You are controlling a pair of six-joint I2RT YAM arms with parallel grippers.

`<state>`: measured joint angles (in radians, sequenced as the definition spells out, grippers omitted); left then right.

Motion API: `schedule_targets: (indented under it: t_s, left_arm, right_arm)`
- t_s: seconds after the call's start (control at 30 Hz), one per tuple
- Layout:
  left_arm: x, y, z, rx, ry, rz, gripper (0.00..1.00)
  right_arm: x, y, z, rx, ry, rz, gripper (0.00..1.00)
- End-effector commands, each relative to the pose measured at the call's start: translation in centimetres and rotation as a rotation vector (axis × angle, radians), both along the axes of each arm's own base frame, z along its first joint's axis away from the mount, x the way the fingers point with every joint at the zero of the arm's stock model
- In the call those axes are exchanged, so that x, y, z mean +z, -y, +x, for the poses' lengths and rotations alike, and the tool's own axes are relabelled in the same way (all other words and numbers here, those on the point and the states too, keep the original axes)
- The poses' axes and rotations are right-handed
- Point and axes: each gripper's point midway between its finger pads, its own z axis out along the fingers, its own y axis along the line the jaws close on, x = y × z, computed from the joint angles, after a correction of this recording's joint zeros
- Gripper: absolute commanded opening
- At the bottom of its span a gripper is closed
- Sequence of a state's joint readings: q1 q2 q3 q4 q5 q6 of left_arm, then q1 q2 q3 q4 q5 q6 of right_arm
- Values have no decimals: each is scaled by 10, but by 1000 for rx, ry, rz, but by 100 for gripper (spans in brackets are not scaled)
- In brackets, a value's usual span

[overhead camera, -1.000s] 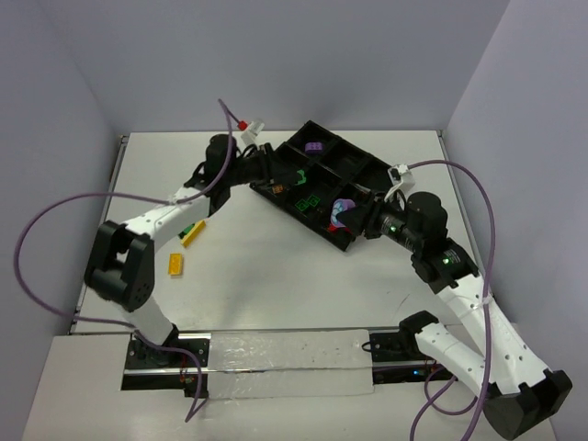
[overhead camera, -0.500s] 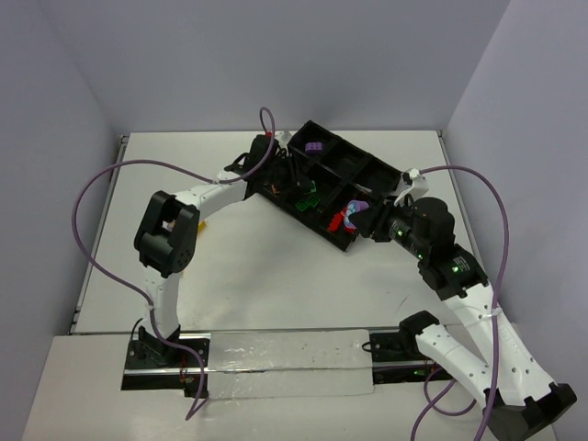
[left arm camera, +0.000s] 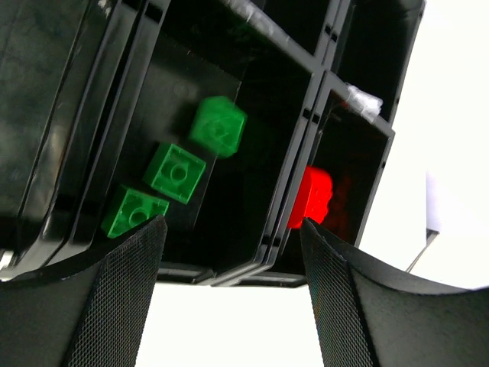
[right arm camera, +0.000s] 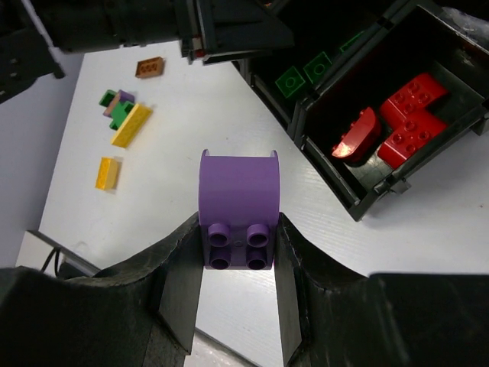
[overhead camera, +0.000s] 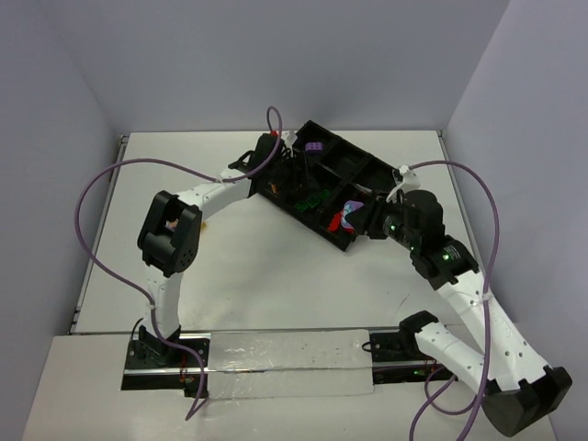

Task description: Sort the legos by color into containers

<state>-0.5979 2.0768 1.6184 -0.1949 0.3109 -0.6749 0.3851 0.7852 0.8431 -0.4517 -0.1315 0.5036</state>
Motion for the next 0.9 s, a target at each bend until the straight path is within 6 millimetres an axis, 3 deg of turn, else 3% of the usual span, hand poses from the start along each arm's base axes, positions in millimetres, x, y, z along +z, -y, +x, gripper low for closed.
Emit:
schedule_targets:
  t_s: [0.0, 0.17, 0.33, 0.4, 0.47, 0.5, 0.57, 0.63, 0.73, 0.77, 0.87]
  left_arm:
    - [74, -17, 1, 48, 148, 14, 77]
    - [114, -85, 0, 238, 207, 102, 76]
    - [152, -164, -24, 404, 265, 151, 77]
    - [140, -182, -31, 443, 252, 202, 78]
    - [130, -213, -39, 533, 275, 261, 78]
    - [126, -224, -42, 561, 271, 279, 78]
    - [120, -242, -46, 600, 246, 296, 79]
    - [116, -256, -54, 622, 226, 319, 80]
    - [114, -269, -61, 649, 229, 340, 88]
    - [110, -274, -63, 653, 225, 355, 90]
    - [109, -283, -66, 668, 215, 374, 93]
  right_arm:
    - [27, -2, 30, -47, 47, 2, 0]
    - [41, -10, 78, -93, 57, -32, 0]
    - [51, -18, 139, -162, 84, -86, 0]
    - [53, -22, 160, -174, 96, -97, 0]
    - [54, -29, 191, -198, 108, -102, 0]
    - [54, -30, 194, -202, 109, -103, 0]
    - [45, -40, 221, -205, 95, -112, 0]
    - [49, -46, 245, -217, 108, -118, 0]
    - [34, -52, 270, -229, 96, -140, 0]
    - [17, -57, 280, -227, 69, -153, 0]
    - [10, -66, 308, -236, 59, -153, 0]
